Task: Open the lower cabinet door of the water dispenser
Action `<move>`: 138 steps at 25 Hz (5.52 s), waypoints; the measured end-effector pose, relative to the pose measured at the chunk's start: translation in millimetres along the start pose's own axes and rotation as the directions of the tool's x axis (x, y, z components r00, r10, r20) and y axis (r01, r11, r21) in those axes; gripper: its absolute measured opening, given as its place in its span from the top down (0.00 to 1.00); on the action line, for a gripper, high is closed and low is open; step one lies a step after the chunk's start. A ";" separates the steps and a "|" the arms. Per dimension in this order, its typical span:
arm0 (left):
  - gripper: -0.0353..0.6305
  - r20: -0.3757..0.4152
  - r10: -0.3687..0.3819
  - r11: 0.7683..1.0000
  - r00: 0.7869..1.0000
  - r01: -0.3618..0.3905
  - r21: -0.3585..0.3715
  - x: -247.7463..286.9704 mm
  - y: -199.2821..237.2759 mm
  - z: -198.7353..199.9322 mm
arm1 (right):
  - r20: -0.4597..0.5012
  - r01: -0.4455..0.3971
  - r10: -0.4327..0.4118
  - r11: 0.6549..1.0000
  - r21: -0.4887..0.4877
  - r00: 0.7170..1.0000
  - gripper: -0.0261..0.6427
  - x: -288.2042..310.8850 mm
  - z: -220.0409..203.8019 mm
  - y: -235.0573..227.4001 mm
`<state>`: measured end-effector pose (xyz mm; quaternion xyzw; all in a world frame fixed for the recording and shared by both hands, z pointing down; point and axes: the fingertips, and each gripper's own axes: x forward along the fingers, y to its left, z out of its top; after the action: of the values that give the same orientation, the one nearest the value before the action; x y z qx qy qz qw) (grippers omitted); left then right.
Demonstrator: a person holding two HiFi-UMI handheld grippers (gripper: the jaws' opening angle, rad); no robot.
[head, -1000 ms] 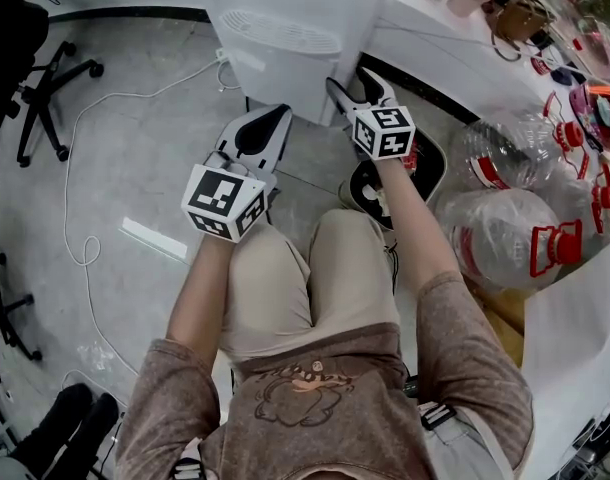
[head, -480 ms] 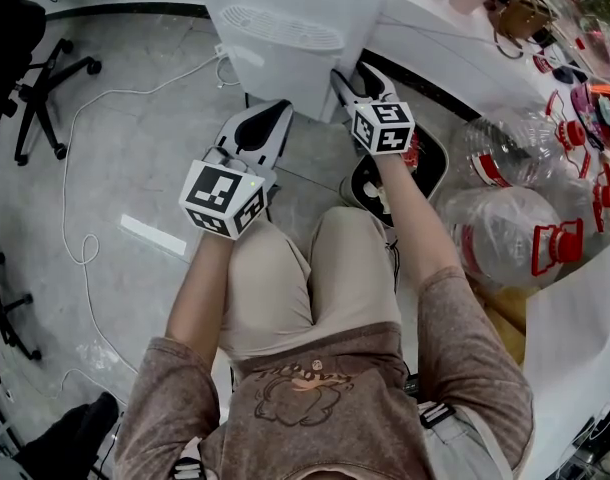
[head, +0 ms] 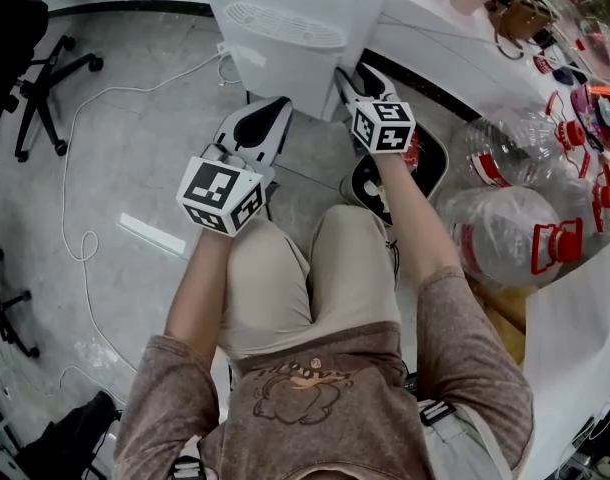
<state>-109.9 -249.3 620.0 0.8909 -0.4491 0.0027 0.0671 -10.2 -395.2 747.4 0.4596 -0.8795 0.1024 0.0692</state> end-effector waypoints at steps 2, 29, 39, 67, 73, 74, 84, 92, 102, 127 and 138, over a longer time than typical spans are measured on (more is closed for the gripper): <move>0.93 0.002 -0.003 1.000 1.000 0.003 0.000 -0.2 -1.4 0.4 | -0.001 -0.002 0.002 1.000 -0.004 1.000 0.71 -2.2 -0.3 1.8; 0.93 -0.002 0.020 1.000 1.000 -0.020 -0.013 -15.3 -13.5 4.9 | -0.040 -0.122 0.120 0.991 -0.063 0.992 0.71 -39.2 -16.7 57.7; 0.93 0.006 0.049 0.998 0.999 -0.049 -0.025 -19.6 -13.4 7.2 | -0.067 -0.203 0.197 0.974 -0.103 0.978 0.72 -50.5 -22.3 83.2; 0.93 0.016 0.193 0.981 0.981 -0.192 -0.032 -62.2 20.9 16.4 | -0.113 -0.479 0.467 0.868 -0.130 0.877 0.88 -54.0 -37.5 189.2; 0.93 0.023 0.237 0.971 0.971 -0.236 -0.038 -79.5 32.6 19.1 | -0.119 -0.532 0.520 0.837 -0.128 0.846 0.89 -48.8 -38.9 216.1; 0.93 0.023 0.242 0.970 0.970 -0.242 -0.036 -82.3 34.0 19.3 | -0.122 -0.540 0.527 0.832 -0.129 0.841 0.89 -47.8 -39.3 220.7; 0.93 0.027 0.311 0.950 0.950 -0.310 -0.037 -108.7 51.7 21.1 | -0.130 -0.609 0.595 0.784 -0.120 0.793 0.90 -34.4 -41.6 262.7; 0.93 0.044 0.355 0.934 0.934 -0.352 -0.060 -123.3 66.0 23.5 | -0.128 -0.650 0.637 0.753 -0.106 0.760 0.91 -20.1 -42.0 292.5; 0.93 0.053 0.404 0.914 0.913 -0.401 -0.062 -140.6 77.5 26.0 | -0.124 -0.699 0.688 0.709 -0.098 0.715 0.91 -5.3 -41.7 320.0; 0.93 0.059 0.452 0.888 0.890 -0.444 -0.116 -154.4 108.8 17.1 | -0.135 -0.713 0.700 0.693 -0.105 0.701 0.95 14.7 -34.1 333.7; 0.93 0.004 0.361 0.928 0.933 -0.359 -0.098 -120.1 83.7 52.1 | -0.086 -0.628 0.622 0.770 -0.111 0.778 0.95 -14.8 62.5 275.8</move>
<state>-251.5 -208.7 570.4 0.7893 -0.6052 -0.0165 0.1029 -230.4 -245.2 651.5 0.1329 -0.9853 0.0708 0.0813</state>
